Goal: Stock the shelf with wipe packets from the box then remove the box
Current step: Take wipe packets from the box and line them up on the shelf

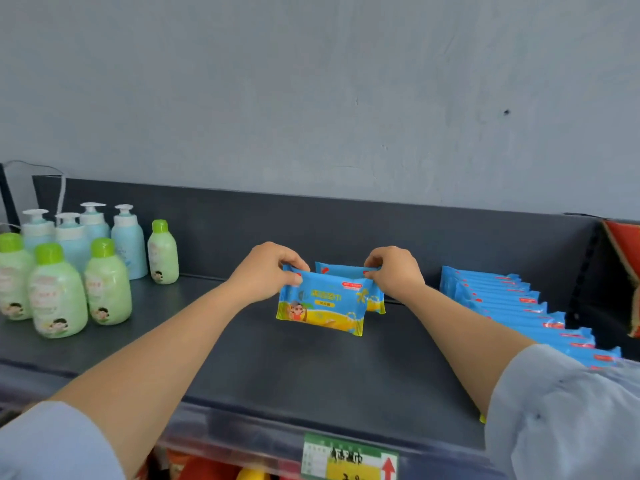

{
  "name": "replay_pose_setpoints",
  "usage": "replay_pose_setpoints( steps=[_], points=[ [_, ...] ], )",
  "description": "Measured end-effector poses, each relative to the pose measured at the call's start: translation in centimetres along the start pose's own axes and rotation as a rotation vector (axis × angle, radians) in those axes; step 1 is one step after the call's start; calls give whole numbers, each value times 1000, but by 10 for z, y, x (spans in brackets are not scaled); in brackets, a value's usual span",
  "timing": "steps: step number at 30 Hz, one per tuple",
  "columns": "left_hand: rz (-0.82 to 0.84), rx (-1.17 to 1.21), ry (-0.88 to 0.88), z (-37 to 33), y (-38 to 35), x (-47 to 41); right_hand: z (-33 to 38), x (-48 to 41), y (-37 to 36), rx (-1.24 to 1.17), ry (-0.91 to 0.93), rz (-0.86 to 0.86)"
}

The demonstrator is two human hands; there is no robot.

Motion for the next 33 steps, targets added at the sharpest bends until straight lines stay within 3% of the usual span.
replay_pose_setpoints(
  steps=[16, 24, 33],
  points=[
    [55, 19, 5, 25, -39, -47, -19, -36, -27, 112, -8, -79],
    [9, -122, -37, 26, -61, -56, -13, -33, -23, 284, 112, -143],
    [54, -267, -142, 23, -82, -54, -23, -34, -25, 213, -4, -108]
  ],
)
Point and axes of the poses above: each hand's wrist, its own x-axis away from the middle knuckle, its own y-axis out of the back of the hand, z = x × y, the point moved 6 cm from there along -x, towards the middle knuckle, and after that the axes turned 12 degrees about -z, right-handed, at the moved point
